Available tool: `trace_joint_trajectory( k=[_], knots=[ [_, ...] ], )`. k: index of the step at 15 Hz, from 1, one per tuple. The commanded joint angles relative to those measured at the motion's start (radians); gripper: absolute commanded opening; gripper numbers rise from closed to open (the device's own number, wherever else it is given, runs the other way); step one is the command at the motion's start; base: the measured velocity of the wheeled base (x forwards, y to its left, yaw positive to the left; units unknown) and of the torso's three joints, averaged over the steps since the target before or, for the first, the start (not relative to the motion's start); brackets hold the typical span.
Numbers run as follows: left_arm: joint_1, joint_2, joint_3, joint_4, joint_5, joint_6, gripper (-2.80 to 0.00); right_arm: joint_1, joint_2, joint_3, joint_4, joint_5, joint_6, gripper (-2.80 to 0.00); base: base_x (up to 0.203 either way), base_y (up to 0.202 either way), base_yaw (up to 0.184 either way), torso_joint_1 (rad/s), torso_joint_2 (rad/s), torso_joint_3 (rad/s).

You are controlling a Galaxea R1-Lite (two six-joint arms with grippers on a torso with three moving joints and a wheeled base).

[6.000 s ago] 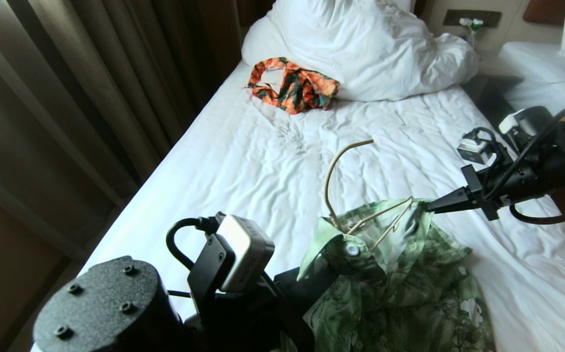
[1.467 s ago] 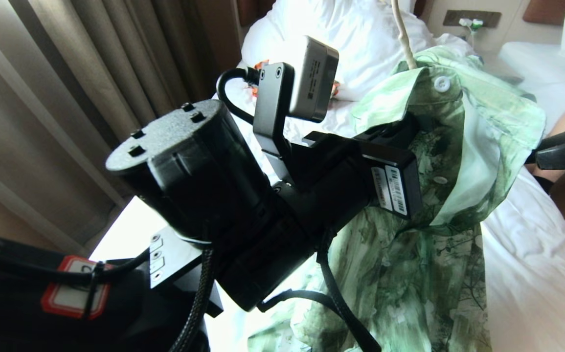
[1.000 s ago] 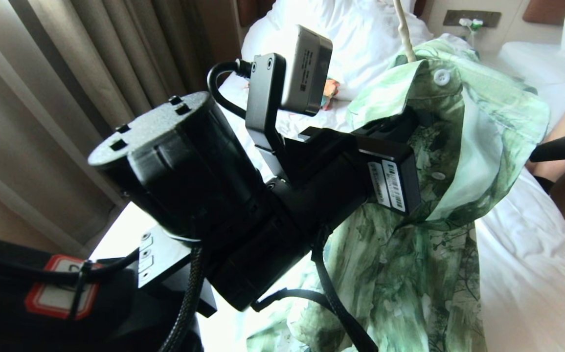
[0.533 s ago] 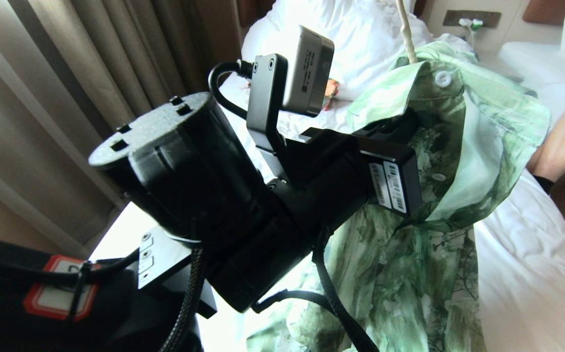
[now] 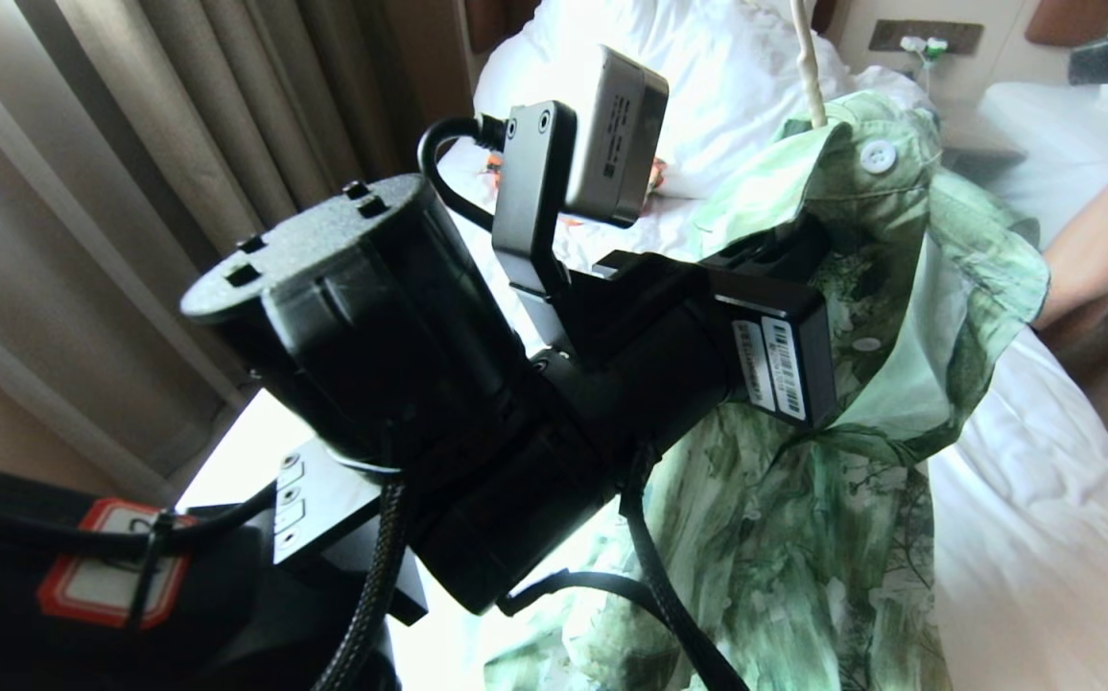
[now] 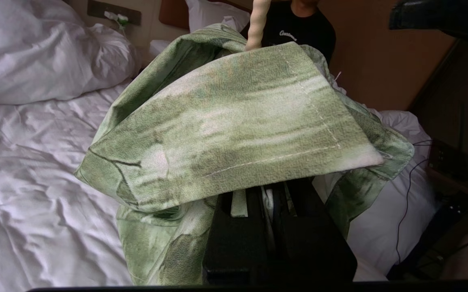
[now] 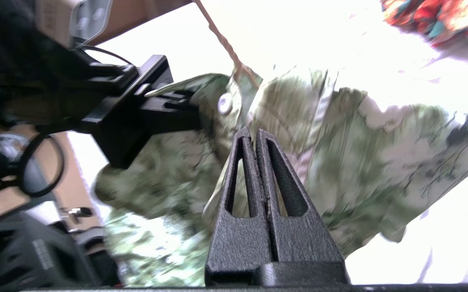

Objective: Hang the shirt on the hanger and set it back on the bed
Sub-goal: Take the clothes hanger out of the clothes

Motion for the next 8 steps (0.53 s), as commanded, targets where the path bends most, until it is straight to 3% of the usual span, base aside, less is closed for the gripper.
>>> trace_joint_trajectory(
  k=[1, 3, 8],
  knots=[
    [0.0, 0.0, -0.001, -0.007, 0.0, -0.001, -2.8, 0.031, 0.036, 0.0, -0.007, -0.022, -0.018, 0.0, 0.0, 0.0, 0.0, 0.0, 0.0, 0.0],
    [0.0, 0.0, -0.003, -0.007, -0.001, -0.001, -2.8, 0.075, 0.063, 0.0, -0.061, -0.079, -0.045, 0.0, 0.0, 0.0, 0.0, 0.0, 0.0, 0.0],
    [0.0, 0.0, -0.009, -0.007, -0.001, -0.001, -2.8, 0.129, 0.134, 0.0, -0.172, -0.125, -0.07, 0.0, 0.0, 0.0, 0.0, 0.0, 0.0, 0.0]
  ],
)
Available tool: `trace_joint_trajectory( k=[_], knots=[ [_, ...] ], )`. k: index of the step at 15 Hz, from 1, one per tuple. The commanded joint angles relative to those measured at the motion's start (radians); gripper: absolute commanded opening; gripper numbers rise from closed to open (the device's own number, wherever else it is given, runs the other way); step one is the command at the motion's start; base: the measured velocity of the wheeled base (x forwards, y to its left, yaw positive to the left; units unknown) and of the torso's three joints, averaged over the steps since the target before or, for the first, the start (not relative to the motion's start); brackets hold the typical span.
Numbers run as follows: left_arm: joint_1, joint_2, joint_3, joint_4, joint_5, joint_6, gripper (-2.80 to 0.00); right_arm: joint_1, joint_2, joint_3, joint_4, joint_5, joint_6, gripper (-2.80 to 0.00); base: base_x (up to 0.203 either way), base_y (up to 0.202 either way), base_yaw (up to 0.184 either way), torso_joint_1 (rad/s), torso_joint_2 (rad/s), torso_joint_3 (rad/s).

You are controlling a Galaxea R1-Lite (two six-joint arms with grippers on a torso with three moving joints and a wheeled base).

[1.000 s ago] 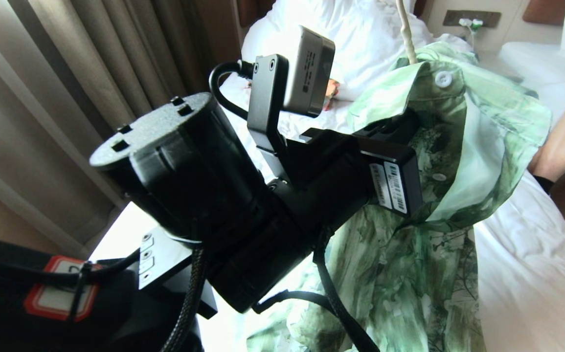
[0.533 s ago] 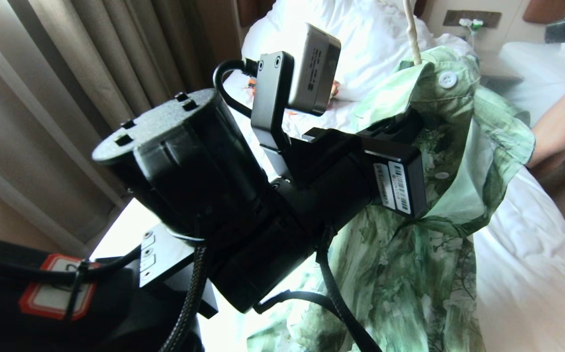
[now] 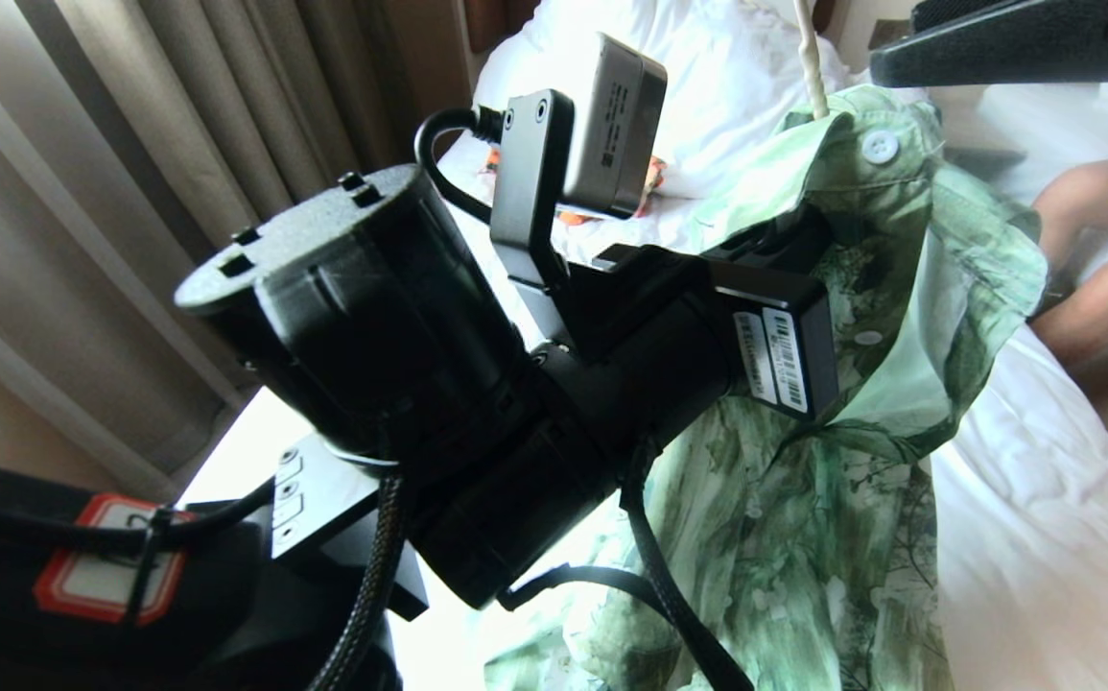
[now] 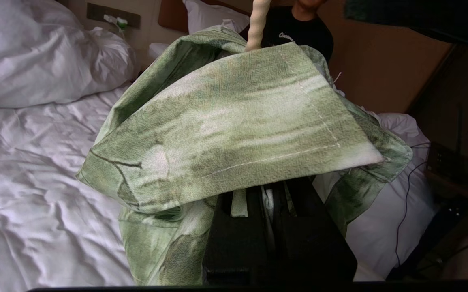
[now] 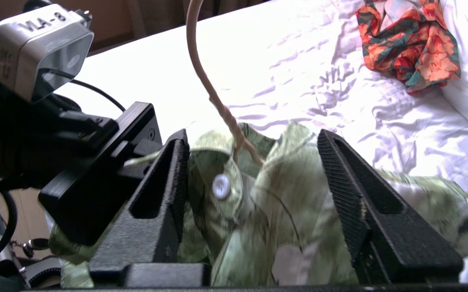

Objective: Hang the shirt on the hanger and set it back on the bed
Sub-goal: Take the clothes hanger out of the clothes

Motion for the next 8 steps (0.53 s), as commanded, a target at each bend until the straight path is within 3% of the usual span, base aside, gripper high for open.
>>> trace_joint_trajectory(
  k=[1, 4, 5, 8],
  knots=[
    [0.002, 0.0, 0.0, -0.007, 0.001, -0.002, -2.8, 0.015, 0.047, 0.0, -0.02, -0.002, -0.003, 0.0, 0.0, 0.0, 0.0, 0.0, 0.0, 0.0],
    [0.008, -0.002, 0.004, -0.008, 0.004, -0.002, -2.8, 0.04, 0.089, 0.0, -0.058, -0.02, -0.003, 0.0, 0.0, 0.0, 0.0, 0.0, 0.0, 0.0],
    [0.009, -0.003, 0.006, -0.008, 0.002, -0.002, -2.8, 0.047, 0.101, 0.001, -0.067, -0.023, -0.003, -2.8, 0.0, 0.0, 0.0, 0.0, 0.0, 0.0],
    [0.014, -0.01, 0.014, -0.011, 0.001, -0.002, -2.8, 0.049, 0.121, 0.001, -0.095, -0.043, -0.003, -2.8, 0.0, 0.0, 0.0, 0.0, 0.0, 0.0]
  ],
)
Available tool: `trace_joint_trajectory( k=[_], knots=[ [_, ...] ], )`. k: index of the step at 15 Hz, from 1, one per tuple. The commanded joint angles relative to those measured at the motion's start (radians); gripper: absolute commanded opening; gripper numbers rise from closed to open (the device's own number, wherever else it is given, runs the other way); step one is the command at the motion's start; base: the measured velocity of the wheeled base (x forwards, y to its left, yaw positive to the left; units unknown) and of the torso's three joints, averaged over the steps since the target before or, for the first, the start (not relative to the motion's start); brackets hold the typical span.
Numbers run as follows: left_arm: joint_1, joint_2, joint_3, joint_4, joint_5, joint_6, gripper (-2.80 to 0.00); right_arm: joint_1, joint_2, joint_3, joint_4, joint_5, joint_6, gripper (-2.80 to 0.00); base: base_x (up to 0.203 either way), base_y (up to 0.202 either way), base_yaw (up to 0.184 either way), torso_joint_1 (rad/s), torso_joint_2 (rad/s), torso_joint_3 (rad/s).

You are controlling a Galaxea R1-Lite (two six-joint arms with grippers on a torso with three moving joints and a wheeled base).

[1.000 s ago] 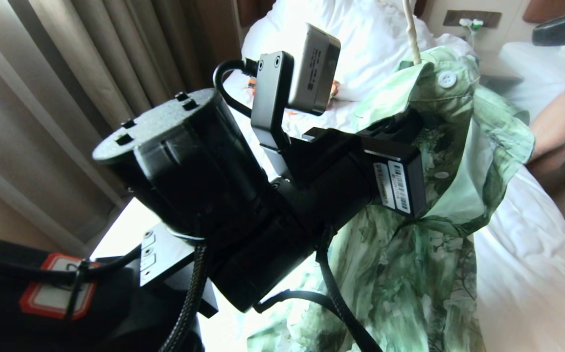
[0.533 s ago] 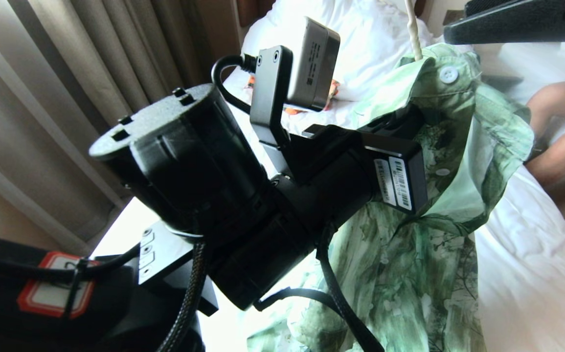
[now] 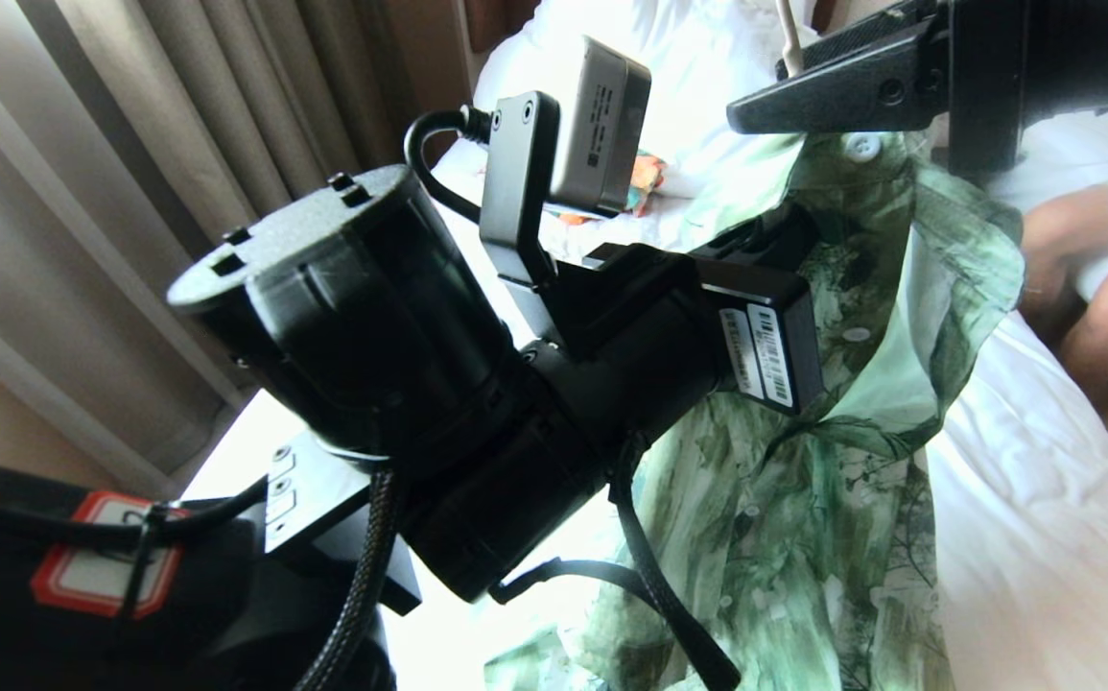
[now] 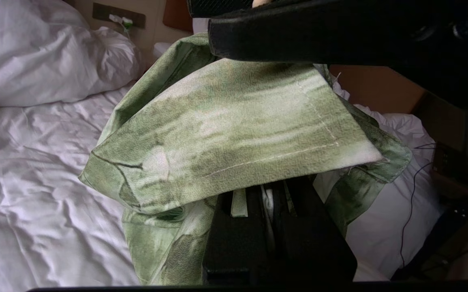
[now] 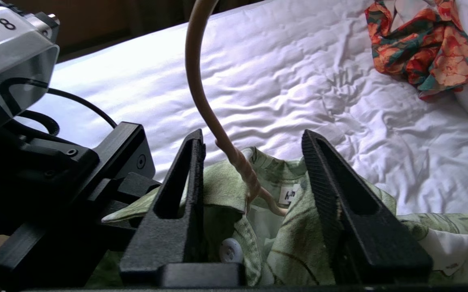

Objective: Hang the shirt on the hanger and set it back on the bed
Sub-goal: Take the clothes hanger out of the clothes

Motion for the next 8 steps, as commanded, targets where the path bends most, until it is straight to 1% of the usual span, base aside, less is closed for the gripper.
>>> trace_joint_trajectory(
  k=[1, 4, 6, 8],
  knots=[
    [0.001, -0.014, 0.011, -0.006, -0.004, -0.001, -2.8, 0.002, 0.016, 0.0, 0.002, -0.006, -0.003, -2.8, 0.0, 0.0, 0.0, 0.0, 0.0, 0.0],
    [-0.001, -0.048, 0.033, -0.003, -0.043, -0.001, -2.8, 0.016, 0.013, -0.001, -0.005, -0.051, -0.001, -2.8, 0.0, 0.0, 0.0, 0.0, 0.0, 0.0],
    [-0.001, -0.075, 0.072, 0.004, -0.062, 0.017, -2.8, 0.027, 0.007, -0.002, -0.007, -0.067, -0.001, -2.8, 0.0, 0.0, 0.0, 0.0, 0.0, 0.0],
    [0.0, -0.097, 0.087, 0.037, -0.064, 0.03, -2.8, 0.028, 0.006, -0.001, -0.01, -0.082, -0.001, -2.8, 0.0, 0.0, 0.0, 0.0, 0.0, 0.0]
  ],
)
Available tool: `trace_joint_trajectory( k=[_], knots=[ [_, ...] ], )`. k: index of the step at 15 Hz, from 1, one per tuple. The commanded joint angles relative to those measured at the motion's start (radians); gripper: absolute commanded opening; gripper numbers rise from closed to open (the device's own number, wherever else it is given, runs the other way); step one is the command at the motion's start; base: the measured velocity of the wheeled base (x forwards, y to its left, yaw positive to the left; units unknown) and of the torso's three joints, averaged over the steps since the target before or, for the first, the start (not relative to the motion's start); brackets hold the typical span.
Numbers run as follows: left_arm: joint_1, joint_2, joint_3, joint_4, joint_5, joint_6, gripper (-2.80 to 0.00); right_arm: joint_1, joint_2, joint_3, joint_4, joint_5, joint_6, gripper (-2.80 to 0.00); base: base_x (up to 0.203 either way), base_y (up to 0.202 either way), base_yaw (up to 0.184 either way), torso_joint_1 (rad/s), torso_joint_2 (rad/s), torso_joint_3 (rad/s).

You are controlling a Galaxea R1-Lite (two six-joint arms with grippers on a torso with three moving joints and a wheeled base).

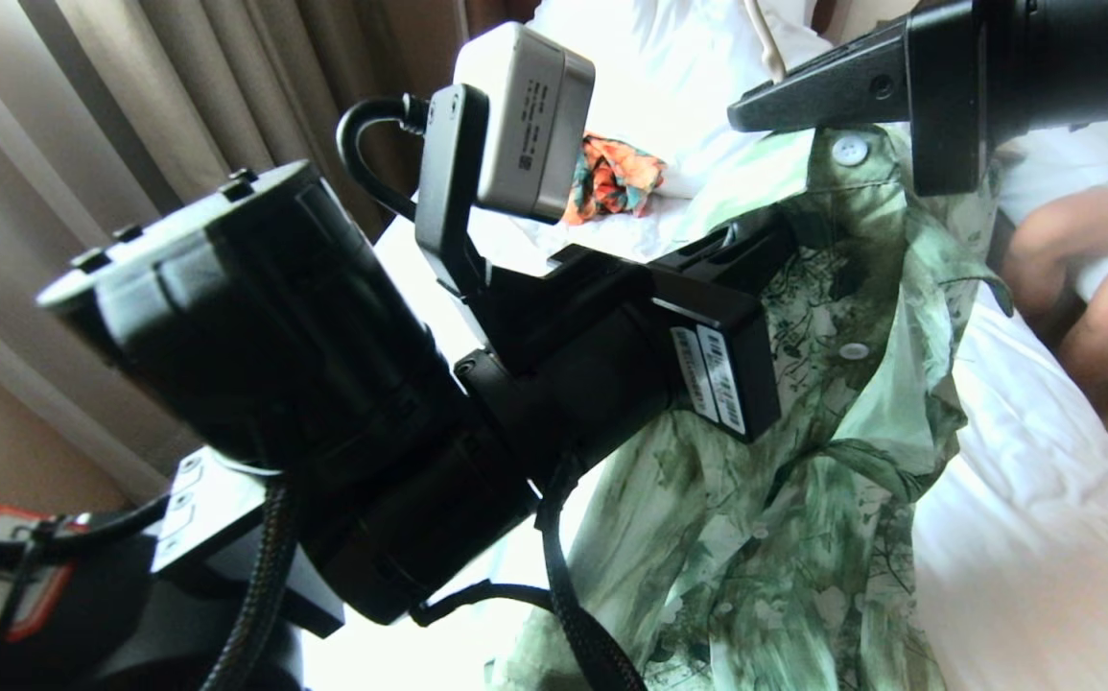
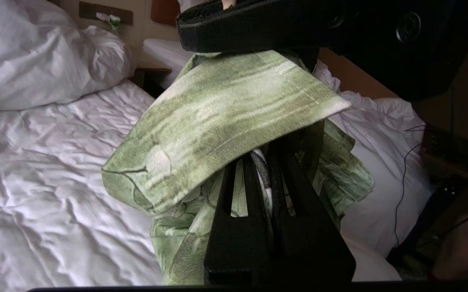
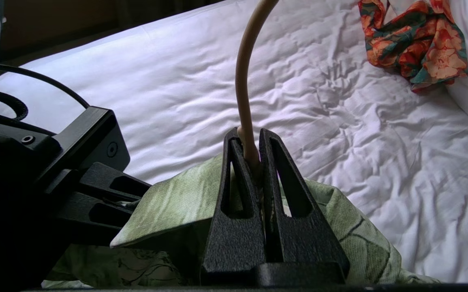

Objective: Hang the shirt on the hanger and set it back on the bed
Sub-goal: Take the clothes hanger out of the clothes

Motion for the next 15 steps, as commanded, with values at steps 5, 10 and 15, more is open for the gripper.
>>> trace_joint_trajectory(
  k=[5, 10, 15],
  knots=[
    [-0.002, -0.069, 0.017, 0.076, 0.006, 0.033, -2.8, 0.001, -0.002, -0.001, -0.005, -0.006, 0.0, -2.8, 0.0, 0.0, 0.0, 0.0, 0.0, 0.0],
    [-0.005, -0.102, 0.056, 0.071, 0.003, 0.063, 0.0, 0.001, -0.002, 0.0, -0.008, -0.007, 0.001, -2.8, 0.0, 0.0, 0.0, 0.0, 0.0, 0.0],
    [-0.004, -0.247, 0.151, 0.073, 0.006, 0.088, 0.0, -0.005, 0.013, 0.0, -0.053, -0.05, 0.001, -2.8, 0.0, 0.0, 0.0, 0.0, 0.0, 0.0]
  ],
)
